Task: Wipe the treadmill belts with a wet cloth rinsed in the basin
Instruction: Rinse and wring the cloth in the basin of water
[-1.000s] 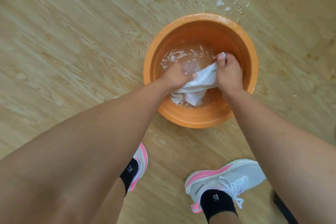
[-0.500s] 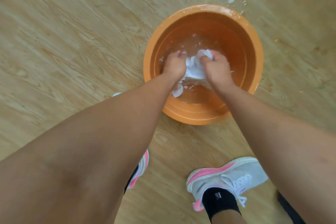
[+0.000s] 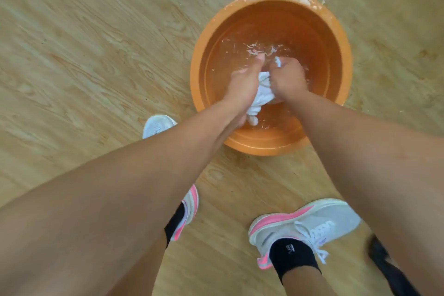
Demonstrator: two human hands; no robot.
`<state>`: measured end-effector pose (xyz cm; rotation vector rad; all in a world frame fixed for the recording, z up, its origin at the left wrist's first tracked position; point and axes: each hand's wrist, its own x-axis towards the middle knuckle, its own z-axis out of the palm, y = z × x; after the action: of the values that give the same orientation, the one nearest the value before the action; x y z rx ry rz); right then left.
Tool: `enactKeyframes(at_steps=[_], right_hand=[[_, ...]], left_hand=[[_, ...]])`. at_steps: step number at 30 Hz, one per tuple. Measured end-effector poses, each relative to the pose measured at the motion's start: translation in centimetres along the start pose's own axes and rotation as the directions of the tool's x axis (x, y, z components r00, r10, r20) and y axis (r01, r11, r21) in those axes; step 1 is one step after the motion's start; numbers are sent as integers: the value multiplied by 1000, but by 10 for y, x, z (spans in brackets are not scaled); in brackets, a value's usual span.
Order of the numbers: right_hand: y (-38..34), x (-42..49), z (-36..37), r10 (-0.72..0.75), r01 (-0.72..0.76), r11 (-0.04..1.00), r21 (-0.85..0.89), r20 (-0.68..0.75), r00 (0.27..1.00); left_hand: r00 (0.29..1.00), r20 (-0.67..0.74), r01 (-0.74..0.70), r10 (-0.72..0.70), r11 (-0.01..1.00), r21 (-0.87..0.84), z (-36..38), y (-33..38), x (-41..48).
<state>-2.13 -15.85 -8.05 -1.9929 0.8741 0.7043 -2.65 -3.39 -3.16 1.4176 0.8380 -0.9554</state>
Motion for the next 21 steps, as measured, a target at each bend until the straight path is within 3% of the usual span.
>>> enactKeyframes(at_steps=[2, 4, 7, 9, 12, 15, 19, 21], right_hand=[[10, 5, -9, -5, 1, 997, -78, -55, 998], [10, 2, -12, 1, -3, 1000, -19, -101, 995], [-6, -12, 2, -61, 60, 987, 151, -1, 998], [-18, -18, 23, -70, 50, 980, 191, 94, 993], [-28, -14, 38, 24, -30, 978, 205, 32, 999], [-31, -11, 38, 81, -85, 981, 172, 27, 996], [-28, -6, 35, 76, -81, 991, 104, 55, 996], [-32, -4, 27, 62, -64, 991, 113, 25, 998]], left_hand=[[990, -142, 8, -10, 1000, -10, -6, 1, 15], [972, -234, -2, 9, 1000, 27, -8, 0, 30], [980, -197, 4, 14, 996, 92, -4, -6, 46], [990, -130, 65, -60, 997, 38, 3, -10, 47], [981, -63, 174, -185, 973, -155, 12, -13, 45], [978, -73, 172, -194, 957, -233, 10, -16, 34], [981, -127, 120, -144, 976, -181, 12, -19, 22], [981, -192, -12, -4, 997, -81, 10, -11, 13]])
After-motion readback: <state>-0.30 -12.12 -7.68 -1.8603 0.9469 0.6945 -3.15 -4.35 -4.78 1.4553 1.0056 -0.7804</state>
